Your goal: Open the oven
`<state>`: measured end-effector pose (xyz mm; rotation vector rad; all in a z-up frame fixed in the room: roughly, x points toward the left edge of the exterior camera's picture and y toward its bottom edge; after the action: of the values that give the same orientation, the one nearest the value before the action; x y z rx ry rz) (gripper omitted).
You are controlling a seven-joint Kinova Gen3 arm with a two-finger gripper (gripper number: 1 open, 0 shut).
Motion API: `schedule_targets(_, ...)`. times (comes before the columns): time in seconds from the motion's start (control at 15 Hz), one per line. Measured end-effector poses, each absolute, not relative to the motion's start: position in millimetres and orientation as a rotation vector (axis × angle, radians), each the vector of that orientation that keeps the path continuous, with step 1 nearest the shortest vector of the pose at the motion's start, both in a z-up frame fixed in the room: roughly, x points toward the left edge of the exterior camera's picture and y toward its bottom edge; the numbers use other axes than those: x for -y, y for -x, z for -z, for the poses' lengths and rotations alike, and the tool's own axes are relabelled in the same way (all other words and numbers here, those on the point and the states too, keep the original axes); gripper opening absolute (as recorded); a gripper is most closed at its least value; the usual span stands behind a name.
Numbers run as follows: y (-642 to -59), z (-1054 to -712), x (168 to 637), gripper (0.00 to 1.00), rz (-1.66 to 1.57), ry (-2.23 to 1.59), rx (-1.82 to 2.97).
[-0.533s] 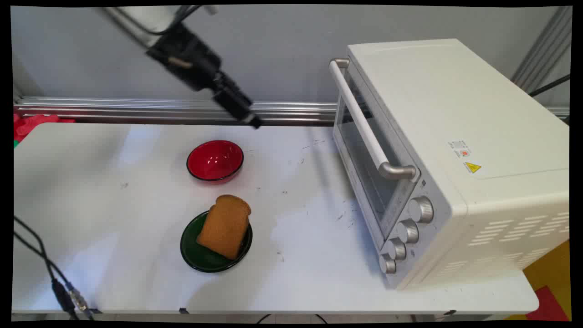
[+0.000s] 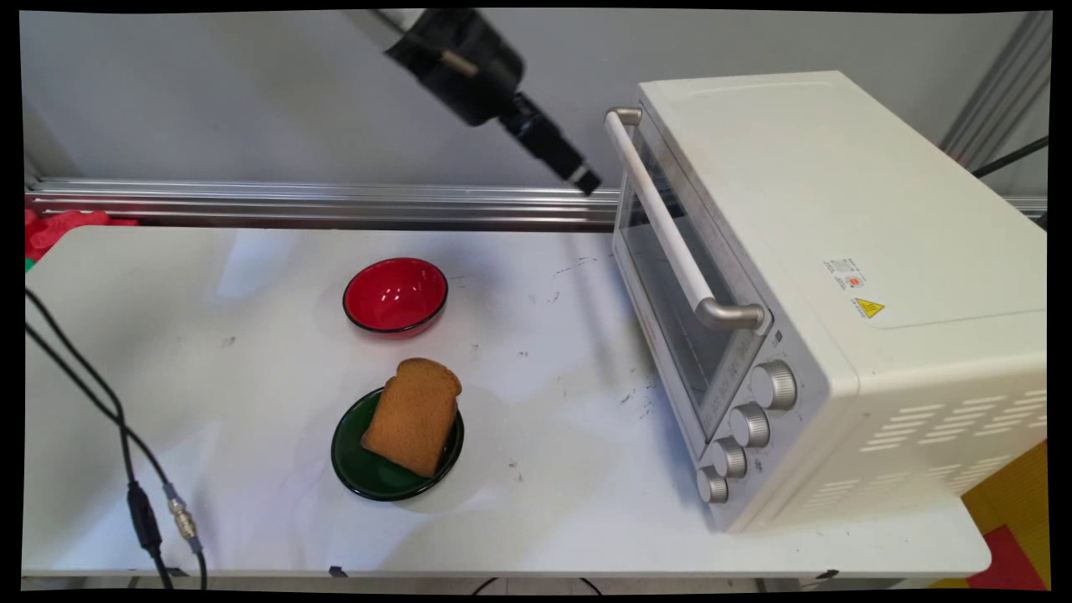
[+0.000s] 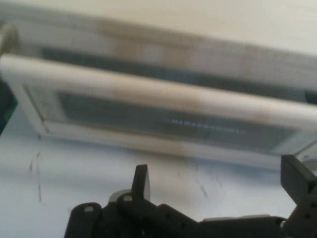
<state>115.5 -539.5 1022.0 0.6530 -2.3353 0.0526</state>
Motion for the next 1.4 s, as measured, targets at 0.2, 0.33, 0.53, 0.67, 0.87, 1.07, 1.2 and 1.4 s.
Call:
schedule_targets(0.2,-88,-1034,547,1.0,-0.059,-0.608,2.327)
schedule_targets(0.33,-76,-1038,551,1.0,-0.061,-0.569,2.332)
schedule_targets(0.53,-62,-1039,557,1.0,-0.065,-0.51,2.359)
schedule_targets(0.67,-55,-1037,561,1.0,-0.068,-0.473,2.377)
schedule_targets(0.87,-48,-1034,567,1.0,-0.079,-0.416,2.406)
schedule_targets(1.07,-44,-1032,571,1.0,-0.094,-0.374,2.43)
schedule_targets(1.2,-43,-1031,574,1.0,-0.105,-0.345,2.445)
schedule_targets(1.4,-41,-1029,577,0.0,-0.119,-0.325,2.454)
